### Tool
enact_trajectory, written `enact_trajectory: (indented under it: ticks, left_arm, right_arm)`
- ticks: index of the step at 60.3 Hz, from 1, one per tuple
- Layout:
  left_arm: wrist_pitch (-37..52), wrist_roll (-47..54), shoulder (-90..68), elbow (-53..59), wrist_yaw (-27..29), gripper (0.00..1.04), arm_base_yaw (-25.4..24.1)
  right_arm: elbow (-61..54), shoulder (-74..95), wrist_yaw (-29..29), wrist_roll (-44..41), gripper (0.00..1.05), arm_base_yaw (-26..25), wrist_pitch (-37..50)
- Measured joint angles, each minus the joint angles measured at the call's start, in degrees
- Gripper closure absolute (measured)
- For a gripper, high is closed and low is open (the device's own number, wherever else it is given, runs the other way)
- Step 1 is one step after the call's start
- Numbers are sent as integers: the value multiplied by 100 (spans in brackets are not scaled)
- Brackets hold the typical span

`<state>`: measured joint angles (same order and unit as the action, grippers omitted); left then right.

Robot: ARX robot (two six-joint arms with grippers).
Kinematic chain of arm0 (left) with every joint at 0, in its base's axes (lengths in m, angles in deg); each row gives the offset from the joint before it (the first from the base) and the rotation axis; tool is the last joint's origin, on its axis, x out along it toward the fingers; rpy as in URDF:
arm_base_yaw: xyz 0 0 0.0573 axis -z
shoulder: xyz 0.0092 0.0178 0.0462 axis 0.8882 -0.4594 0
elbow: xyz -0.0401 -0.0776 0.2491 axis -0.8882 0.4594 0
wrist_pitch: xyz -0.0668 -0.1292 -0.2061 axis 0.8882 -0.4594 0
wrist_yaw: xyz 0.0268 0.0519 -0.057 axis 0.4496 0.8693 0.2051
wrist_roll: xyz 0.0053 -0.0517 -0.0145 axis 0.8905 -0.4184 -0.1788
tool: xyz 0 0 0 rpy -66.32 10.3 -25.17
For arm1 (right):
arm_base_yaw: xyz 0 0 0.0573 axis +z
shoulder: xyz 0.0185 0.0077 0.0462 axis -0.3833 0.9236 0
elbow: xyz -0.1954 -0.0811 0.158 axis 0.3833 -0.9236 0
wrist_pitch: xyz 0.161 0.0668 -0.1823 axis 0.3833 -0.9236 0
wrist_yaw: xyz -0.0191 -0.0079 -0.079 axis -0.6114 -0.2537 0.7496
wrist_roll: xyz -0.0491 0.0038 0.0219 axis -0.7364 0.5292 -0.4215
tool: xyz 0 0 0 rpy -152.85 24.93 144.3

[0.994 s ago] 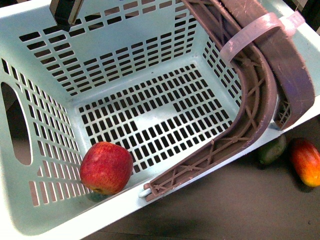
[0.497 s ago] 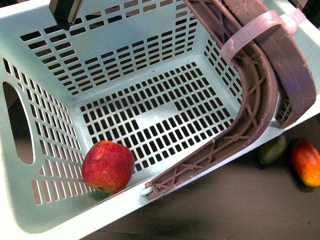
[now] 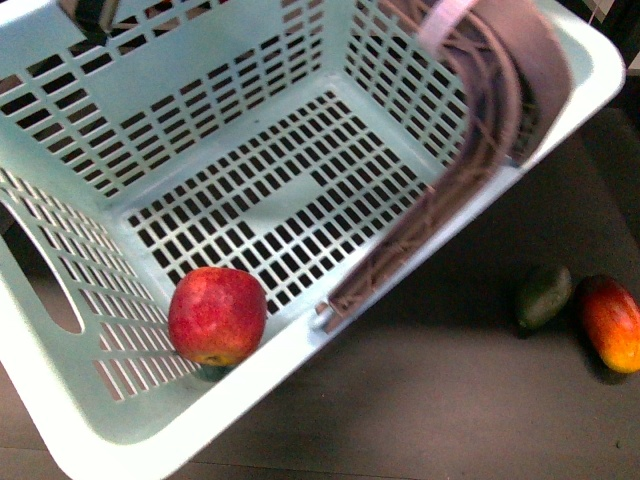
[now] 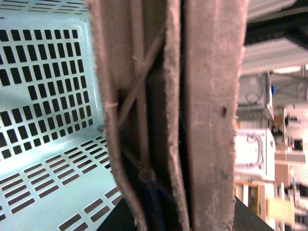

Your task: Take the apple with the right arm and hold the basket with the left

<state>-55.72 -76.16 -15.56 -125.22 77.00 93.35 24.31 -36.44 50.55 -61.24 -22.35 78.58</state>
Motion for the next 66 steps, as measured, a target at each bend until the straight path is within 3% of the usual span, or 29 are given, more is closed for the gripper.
enact_trajectory:
  ticks: [10, 37, 66]
  left_arm:
    - [-11, -330, 0, -48, 219, 89, -481]
    - [599, -1451, -846, 7, 505, 89, -2494]
    - [868, -1832, -2076, -142, 562, 89, -2889]
  right_arm:
    - [0, -2, 0, 0, 9, 0, 0]
    - [0, -2, 2, 0, 9, 0, 0]
    - [0, -2, 2, 0, 9, 0, 0]
